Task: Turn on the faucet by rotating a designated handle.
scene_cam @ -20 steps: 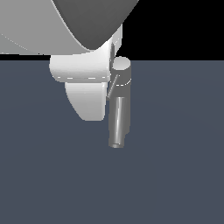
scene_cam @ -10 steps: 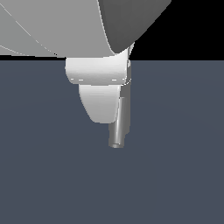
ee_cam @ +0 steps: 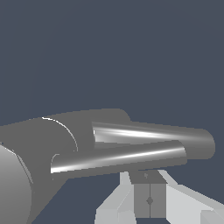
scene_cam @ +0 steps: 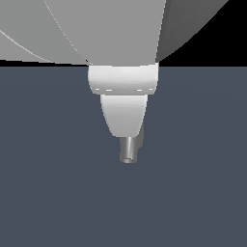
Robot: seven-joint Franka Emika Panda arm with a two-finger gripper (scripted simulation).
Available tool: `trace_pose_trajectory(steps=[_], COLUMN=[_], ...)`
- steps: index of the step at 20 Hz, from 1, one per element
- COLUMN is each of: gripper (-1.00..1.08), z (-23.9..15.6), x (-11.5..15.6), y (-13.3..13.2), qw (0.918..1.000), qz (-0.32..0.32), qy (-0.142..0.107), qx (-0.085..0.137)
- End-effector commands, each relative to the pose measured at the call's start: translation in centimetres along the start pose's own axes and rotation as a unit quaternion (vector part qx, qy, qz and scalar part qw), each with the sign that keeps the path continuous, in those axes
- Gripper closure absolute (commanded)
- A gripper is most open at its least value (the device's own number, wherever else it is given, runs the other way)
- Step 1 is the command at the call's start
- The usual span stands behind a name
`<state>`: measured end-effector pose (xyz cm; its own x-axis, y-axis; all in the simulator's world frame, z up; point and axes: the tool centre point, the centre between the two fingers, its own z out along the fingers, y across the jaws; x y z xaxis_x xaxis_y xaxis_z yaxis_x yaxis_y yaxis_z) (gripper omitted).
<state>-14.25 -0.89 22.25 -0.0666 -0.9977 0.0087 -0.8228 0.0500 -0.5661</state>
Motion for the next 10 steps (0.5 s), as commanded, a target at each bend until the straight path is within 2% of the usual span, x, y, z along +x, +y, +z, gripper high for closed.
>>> trace_pose_trajectory(steps=[1, 10], gripper=[1.08, 1.08], z=[0.1, 0.1], x=[1.5, 3.2], y=[0.3, 0.7], qw=[0.9999, 0.9999], qz=[0.014, 0.015], qy=[0.006, 0.007], qx=[-0.003, -0.004])
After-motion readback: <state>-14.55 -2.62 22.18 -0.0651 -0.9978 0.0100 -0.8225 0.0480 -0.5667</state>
